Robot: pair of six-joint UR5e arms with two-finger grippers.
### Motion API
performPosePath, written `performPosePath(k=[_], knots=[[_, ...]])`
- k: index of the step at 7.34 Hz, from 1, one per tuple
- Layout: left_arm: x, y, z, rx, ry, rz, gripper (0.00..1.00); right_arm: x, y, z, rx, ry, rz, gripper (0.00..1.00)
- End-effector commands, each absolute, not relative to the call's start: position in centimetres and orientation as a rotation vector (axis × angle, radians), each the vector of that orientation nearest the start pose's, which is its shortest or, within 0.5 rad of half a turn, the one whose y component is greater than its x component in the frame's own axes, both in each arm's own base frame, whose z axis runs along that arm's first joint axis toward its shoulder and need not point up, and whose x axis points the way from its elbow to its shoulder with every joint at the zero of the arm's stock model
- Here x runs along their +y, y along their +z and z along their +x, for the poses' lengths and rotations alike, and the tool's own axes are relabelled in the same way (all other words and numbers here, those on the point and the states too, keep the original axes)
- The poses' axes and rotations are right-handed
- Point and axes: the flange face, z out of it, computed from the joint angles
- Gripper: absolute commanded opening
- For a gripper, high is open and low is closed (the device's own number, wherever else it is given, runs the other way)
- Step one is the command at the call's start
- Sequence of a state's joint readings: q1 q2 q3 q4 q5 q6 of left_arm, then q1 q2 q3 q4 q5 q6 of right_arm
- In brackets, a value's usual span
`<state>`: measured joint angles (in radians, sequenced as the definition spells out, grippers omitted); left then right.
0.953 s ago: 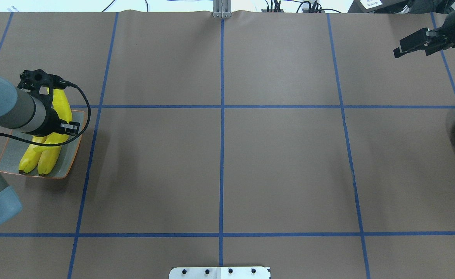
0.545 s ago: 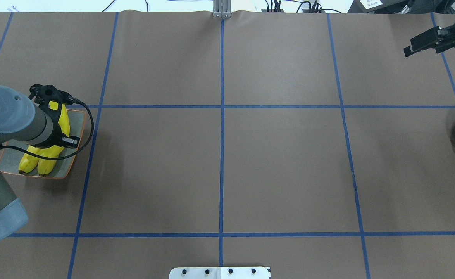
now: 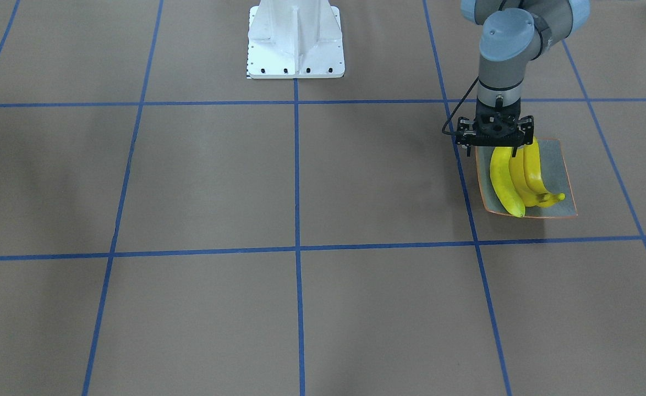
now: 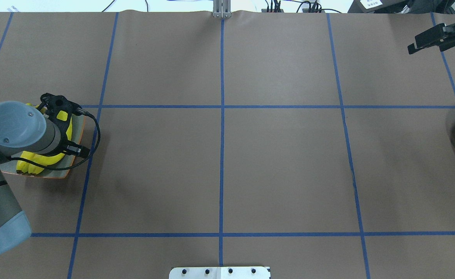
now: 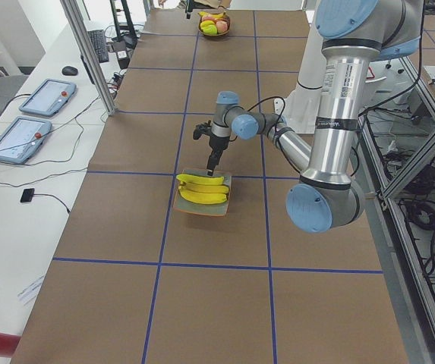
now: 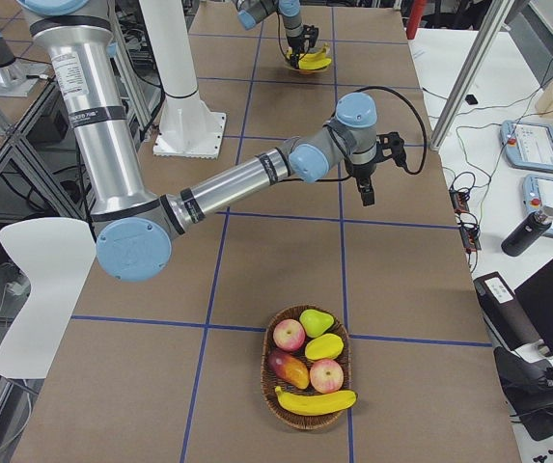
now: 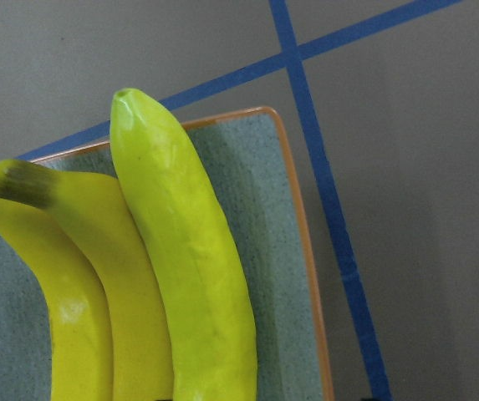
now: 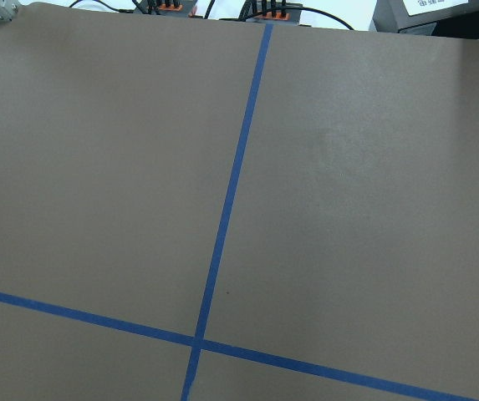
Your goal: Transfer all bananas from basket to plate
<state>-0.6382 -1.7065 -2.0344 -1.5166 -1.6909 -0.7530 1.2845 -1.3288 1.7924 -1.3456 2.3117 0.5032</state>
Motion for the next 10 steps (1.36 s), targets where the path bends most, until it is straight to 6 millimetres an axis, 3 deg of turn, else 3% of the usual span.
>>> performPosePath(k=[1,2,3,7,10], knots=[[-40.5,34.3,31.8,0.579,0.214,0.345,1.0,-56.9,42.5,-7.0,-0.864,-0.11,0.355,1.0],[-41.6,31.8,31.0,0.651,0.199,0.346,1.0,-56.7,45.9,-4.2,-0.821,-0.164,0.372,1.0],[-41.9,30.5,31.1,0.676,0.191,0.353,1.0,-56.5,49.4,-1.5,-0.784,-0.209,0.376,1.0],[-42.1,29.7,31.4,0.691,0.191,0.367,1.0,-53.8,66.7,9.0,-0.699,-0.336,0.299,1.0],[-42.0,29.6,31.4,0.693,0.193,0.369,1.0,-55.6,69.5,10.0,-0.668,-0.243,0.243,1.0]])
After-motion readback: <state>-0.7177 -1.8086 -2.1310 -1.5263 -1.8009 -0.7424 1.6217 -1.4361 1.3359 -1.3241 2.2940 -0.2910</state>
